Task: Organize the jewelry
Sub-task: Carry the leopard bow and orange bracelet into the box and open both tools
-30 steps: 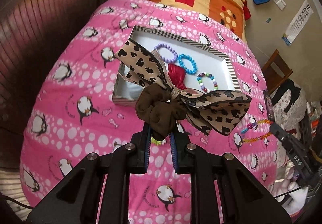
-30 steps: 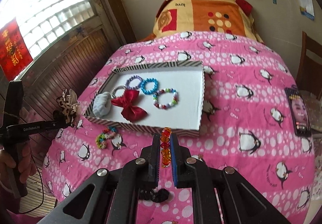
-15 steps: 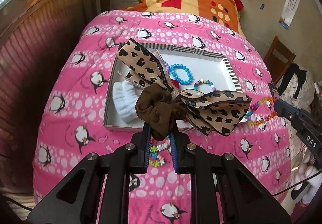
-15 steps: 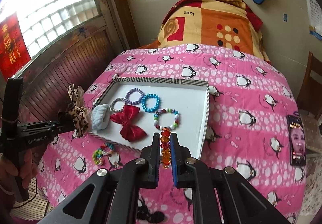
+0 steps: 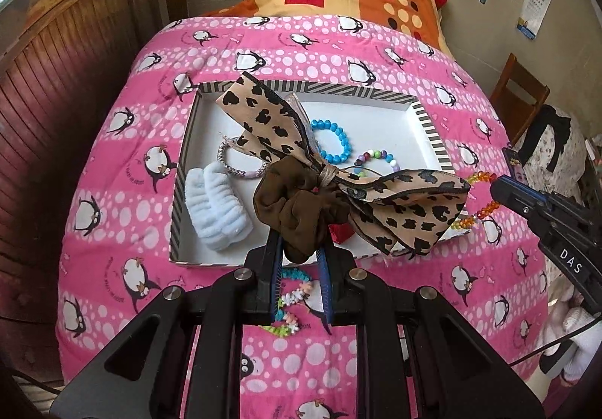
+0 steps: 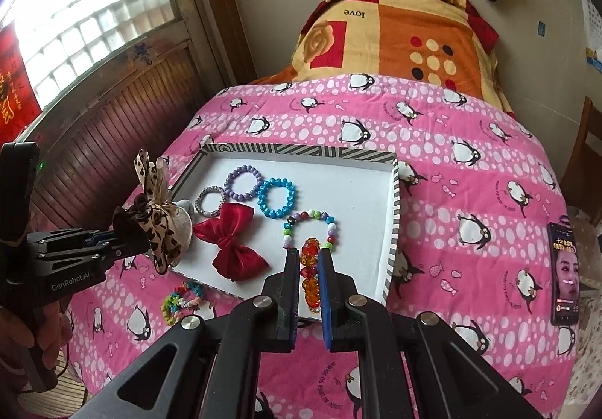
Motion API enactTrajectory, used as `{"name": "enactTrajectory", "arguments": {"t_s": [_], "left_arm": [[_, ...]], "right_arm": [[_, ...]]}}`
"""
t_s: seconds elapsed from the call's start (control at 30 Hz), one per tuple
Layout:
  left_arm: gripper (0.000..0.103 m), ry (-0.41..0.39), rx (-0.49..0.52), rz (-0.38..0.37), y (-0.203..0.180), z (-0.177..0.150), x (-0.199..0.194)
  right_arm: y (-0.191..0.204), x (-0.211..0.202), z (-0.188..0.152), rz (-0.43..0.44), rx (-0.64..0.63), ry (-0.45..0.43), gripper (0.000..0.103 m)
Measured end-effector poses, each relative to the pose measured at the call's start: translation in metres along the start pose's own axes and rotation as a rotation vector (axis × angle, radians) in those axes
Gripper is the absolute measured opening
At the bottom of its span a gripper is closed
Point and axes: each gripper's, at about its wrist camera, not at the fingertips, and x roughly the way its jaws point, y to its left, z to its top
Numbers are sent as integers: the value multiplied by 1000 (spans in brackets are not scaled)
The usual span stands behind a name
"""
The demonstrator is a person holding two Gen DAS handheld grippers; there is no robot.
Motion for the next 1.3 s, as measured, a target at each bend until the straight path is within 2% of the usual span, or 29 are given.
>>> {"name": "enactTrajectory", "arguments": {"t_s": [0.73,1.07,1.3], "left_arm": [[16,29,43,-32,-22,17,21],[16,57,60,-48,-35,21,40],[16,85,58,-57,-43,24,60]], "right_arm": [[-23,24,25,-3,59,0,9],[-28,50,61,-4,41,13,9],[-20,81,87,53,39,30,9]]}}
